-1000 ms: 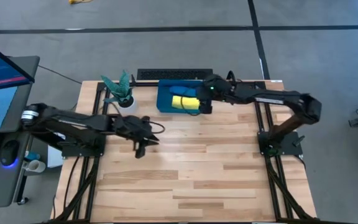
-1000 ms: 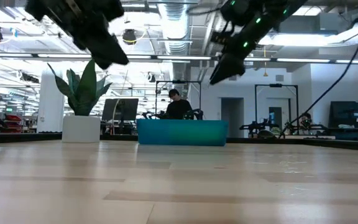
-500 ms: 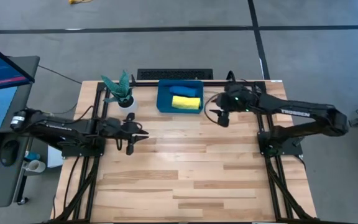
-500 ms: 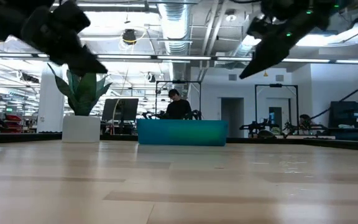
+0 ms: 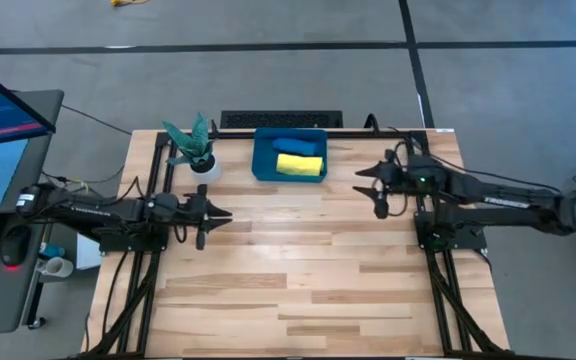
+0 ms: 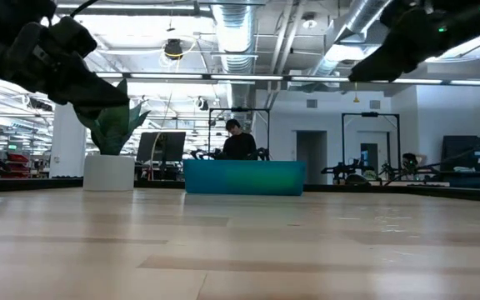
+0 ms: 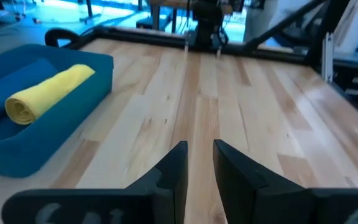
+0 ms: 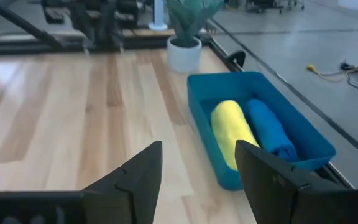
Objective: Roll microfiber towels into tight, uniform cylinder then place into a basket
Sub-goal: Return to Home Position
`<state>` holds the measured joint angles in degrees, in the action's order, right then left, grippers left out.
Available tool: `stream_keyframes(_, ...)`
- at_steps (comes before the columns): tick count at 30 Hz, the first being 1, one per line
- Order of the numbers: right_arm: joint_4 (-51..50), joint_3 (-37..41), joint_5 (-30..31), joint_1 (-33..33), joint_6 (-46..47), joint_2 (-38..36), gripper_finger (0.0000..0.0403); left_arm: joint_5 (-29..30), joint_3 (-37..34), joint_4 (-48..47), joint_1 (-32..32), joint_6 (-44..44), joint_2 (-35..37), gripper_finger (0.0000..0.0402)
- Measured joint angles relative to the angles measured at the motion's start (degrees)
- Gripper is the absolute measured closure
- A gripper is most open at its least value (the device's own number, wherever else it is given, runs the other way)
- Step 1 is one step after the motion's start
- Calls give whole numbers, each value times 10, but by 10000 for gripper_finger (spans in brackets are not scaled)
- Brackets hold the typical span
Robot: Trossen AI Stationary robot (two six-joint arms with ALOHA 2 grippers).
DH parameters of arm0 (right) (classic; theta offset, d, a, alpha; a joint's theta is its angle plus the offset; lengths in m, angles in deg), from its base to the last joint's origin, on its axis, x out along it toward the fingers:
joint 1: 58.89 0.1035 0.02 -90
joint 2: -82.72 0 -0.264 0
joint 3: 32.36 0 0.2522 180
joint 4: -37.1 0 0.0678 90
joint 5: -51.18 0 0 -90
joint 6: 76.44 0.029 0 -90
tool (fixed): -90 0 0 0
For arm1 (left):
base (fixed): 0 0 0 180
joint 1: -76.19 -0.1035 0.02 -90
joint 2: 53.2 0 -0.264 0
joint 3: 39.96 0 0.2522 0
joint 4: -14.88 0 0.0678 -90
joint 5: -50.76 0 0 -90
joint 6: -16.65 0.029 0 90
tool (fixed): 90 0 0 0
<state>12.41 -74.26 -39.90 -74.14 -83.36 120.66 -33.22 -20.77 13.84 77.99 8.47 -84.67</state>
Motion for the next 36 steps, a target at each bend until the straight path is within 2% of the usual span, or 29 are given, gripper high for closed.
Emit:
stream_keyframes(4,3,40,0,13,25,-55,177,1,-47,53,0,-14,33,335)
stream_keyframes(11,3,113,10,33,66,-163,177,6,-47,28,2,-30,78,335)
stream_keyframes(21,-46,199,10,59,115,-372,178,5,-47,34,28,-26,155,335)
stream_keyframes(27,-52,201,33,69,111,-374,178,5,-47,32,38,3,216,335)
stream_keyframes(31,-50,201,73,69,91,-378,178,8,-47,-10,38,40,255,335)
stream_keyframes(36,-41,218,79,68,85,-378,178,26,-48,-63,38,47,282,335)
